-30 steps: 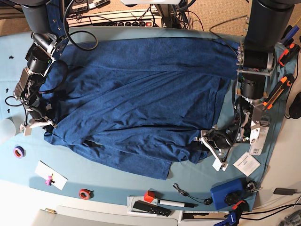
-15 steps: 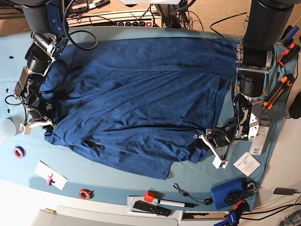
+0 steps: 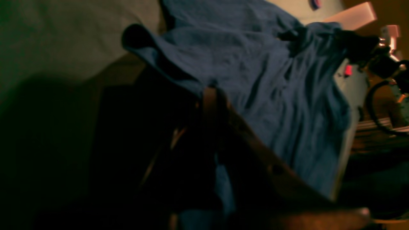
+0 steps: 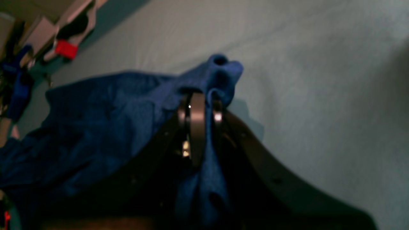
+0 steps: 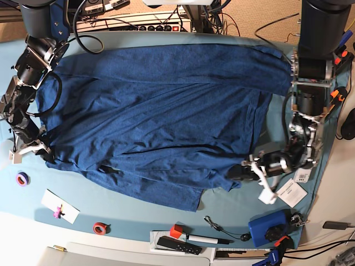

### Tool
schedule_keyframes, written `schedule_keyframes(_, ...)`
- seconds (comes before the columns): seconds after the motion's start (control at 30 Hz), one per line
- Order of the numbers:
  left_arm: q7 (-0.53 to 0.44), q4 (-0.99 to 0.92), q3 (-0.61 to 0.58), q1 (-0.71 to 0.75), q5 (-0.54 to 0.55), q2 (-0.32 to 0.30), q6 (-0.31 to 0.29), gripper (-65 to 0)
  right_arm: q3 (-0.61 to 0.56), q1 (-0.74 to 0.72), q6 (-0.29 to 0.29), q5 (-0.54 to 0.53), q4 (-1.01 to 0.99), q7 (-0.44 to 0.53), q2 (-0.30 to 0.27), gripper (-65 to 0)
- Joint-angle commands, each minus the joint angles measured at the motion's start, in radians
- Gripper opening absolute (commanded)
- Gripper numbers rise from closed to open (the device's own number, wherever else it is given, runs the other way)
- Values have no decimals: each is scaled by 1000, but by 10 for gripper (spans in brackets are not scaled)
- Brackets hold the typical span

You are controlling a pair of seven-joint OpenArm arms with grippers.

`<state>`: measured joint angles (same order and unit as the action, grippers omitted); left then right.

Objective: Layout the t-shirt on the table in an organized manner, then fold the t-shirt properly
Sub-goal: 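Grasp the shirt side edge with the left gripper and drag it outward, then pull the held shirt edges apart with both grippers to stretch it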

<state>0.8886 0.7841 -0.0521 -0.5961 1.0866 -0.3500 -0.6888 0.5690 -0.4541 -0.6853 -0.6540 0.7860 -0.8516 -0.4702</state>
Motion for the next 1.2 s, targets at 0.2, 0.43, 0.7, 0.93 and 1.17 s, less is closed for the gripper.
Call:
schedule_keyframes(0.2, 170, 18, 3, -33, 285, -61, -9, -650, 2, 0, -13, -147, 20, -93, -40, -650)
schedule_keyframes(0.43, 449, 23, 97, -33, 397, -63, -9, -650, 2, 83, -13, -244, 20, -126, -40, -650)
schedule_keyframes(0.7, 508, 29, 165, -33, 397, -68, -9, -650, 2, 111, -13, -263, 33, -150, -44, -650)
schedule_keyframes(0.93, 507, 39, 177, -33, 397, -101, -9, -650, 2, 111, -13, -265, 111, -193, -74, -650)
schedule_keyframes(1.17, 508, 39, 177, -32, 397, -156, -9, -650, 3, 142, -13, -285, 112, -212, -109, -650)
